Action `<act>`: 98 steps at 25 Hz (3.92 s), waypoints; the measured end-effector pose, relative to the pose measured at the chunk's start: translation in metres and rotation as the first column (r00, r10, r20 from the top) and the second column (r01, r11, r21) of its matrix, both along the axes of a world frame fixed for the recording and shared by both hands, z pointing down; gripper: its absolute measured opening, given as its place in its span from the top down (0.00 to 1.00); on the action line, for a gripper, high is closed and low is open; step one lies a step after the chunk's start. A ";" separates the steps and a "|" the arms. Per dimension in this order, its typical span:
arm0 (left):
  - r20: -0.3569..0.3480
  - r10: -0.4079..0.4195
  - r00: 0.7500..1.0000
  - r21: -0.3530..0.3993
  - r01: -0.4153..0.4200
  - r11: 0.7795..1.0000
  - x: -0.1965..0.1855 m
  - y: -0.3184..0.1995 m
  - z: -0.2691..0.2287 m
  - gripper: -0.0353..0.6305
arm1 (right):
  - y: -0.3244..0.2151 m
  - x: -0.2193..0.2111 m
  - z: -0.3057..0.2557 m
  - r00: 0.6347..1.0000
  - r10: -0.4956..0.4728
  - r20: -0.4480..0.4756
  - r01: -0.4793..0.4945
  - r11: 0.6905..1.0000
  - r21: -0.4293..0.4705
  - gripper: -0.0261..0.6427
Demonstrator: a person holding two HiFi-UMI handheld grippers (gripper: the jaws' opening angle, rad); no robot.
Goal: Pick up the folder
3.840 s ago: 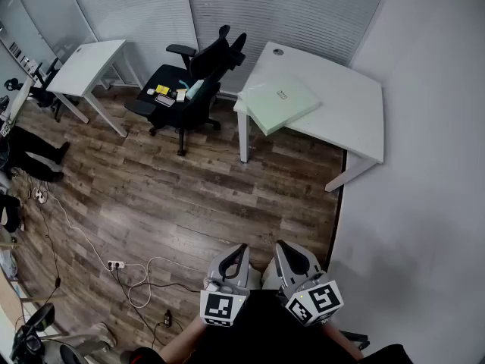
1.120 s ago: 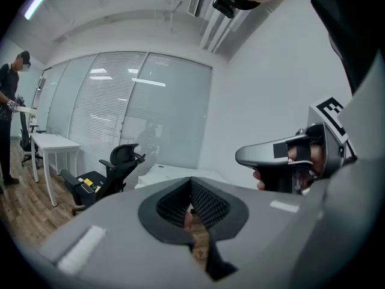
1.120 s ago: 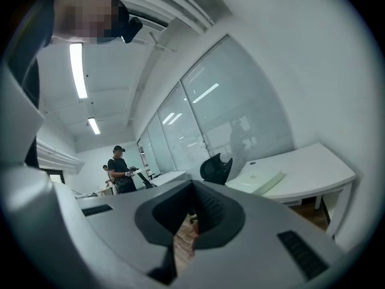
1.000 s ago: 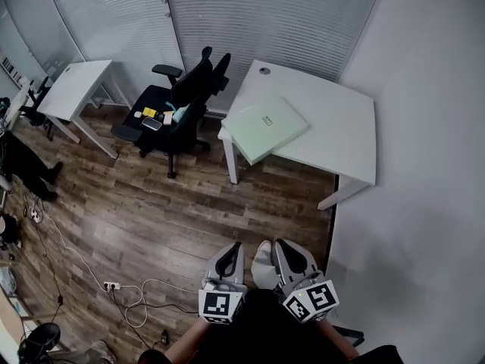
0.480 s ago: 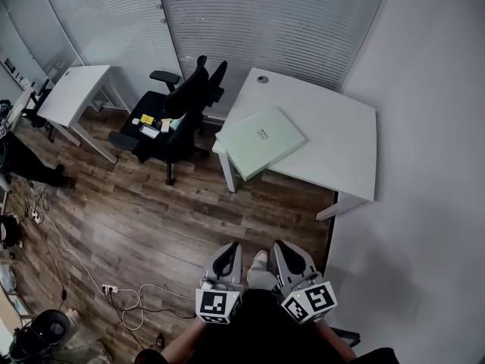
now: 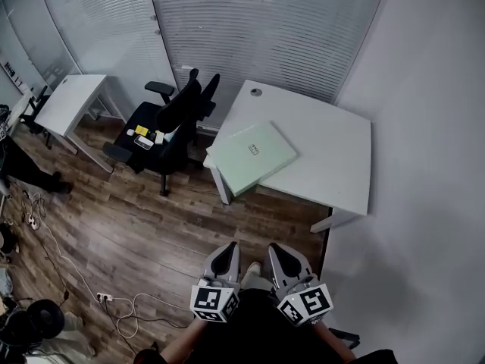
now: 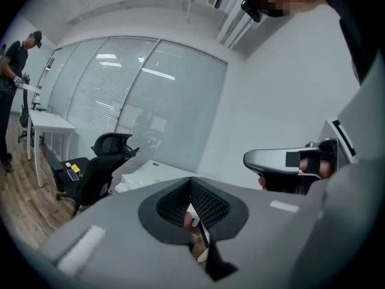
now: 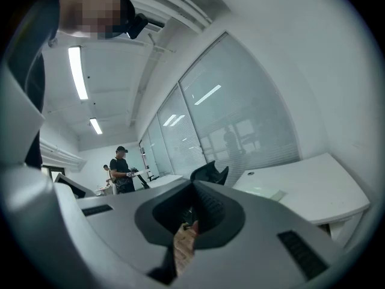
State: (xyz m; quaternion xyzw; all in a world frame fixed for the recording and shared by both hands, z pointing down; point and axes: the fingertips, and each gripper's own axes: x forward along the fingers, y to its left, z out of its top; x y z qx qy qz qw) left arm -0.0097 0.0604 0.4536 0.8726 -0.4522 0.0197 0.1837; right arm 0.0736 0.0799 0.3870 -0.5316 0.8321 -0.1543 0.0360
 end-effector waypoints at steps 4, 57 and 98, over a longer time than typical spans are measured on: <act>-0.052 -0.041 0.998 -0.050 0.039 0.998 0.006 -0.013 0.002 0.94 | -0.008 0.010 0.001 1.000 -0.002 -0.010 0.002 1.000 -0.003 0.96; -0.487 -0.359 0.796 -0.678 -0.085 0.730 -0.011 -0.239 0.230 0.77 | -0.199 0.006 0.092 0.998 0.012 -0.061 -0.030 0.951 -0.308 0.96; -0.686 -0.172 0.707 -0.631 -0.461 0.624 0.053 -0.279 0.284 0.45 | -0.242 0.012 0.151 0.992 0.121 -0.042 -0.127 0.883 -0.452 0.96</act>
